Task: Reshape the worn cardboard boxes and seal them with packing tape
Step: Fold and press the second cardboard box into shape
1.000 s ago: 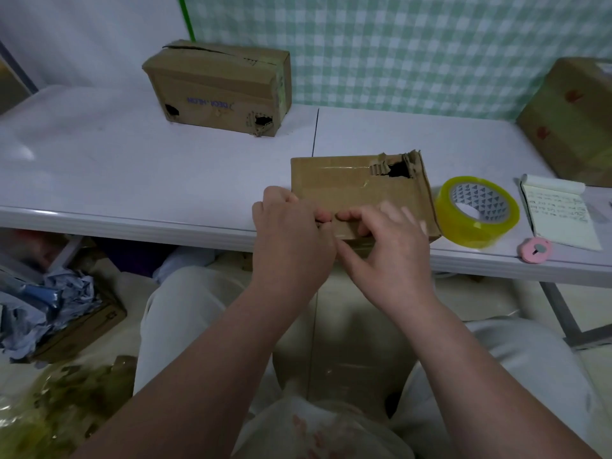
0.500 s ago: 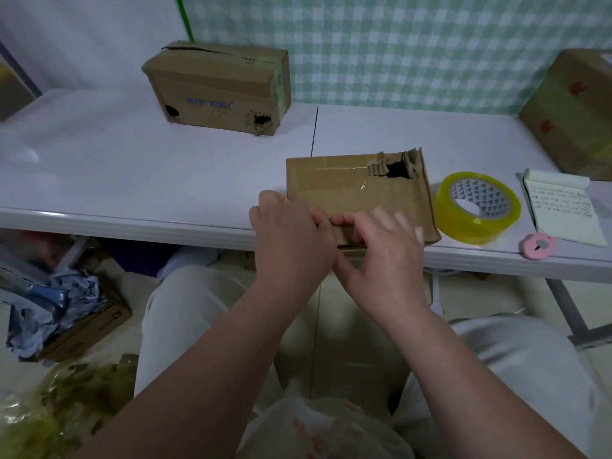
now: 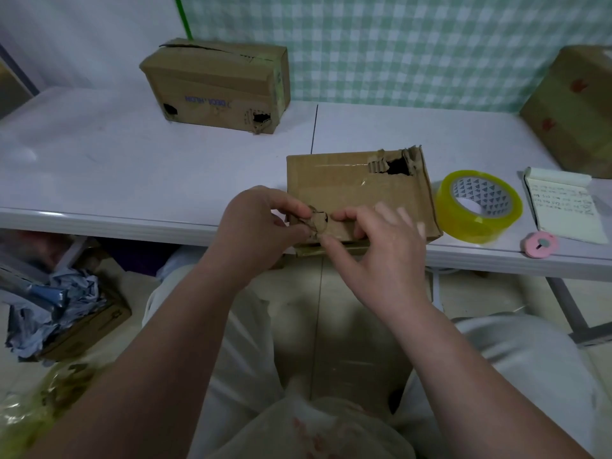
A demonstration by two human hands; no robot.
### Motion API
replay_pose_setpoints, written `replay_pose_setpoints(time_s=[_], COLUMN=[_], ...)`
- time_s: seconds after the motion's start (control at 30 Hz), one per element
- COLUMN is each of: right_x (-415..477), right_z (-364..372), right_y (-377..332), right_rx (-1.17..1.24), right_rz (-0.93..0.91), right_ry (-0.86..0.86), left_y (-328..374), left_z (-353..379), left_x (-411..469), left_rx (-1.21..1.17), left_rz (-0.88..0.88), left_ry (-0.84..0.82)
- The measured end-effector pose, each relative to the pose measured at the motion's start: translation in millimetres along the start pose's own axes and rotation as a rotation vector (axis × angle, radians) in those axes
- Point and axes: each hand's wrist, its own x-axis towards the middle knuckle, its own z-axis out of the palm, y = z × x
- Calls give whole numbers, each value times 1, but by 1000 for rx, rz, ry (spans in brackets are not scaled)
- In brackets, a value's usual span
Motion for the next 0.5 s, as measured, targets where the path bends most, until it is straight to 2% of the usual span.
replay_pose_setpoints(time_s=[0.23, 0.5], right_x=[10, 19], right_z=[1, 1], right_y=[-4, -14], right_rx=[3, 32], right_rz=[39, 31], right_ry=[-26, -95], left_y=[-9, -15], left_z=[9, 14], left_x=[1, 3], left_rx=[-126, -89], left_rz=[-25, -3], left_ry=[62, 149])
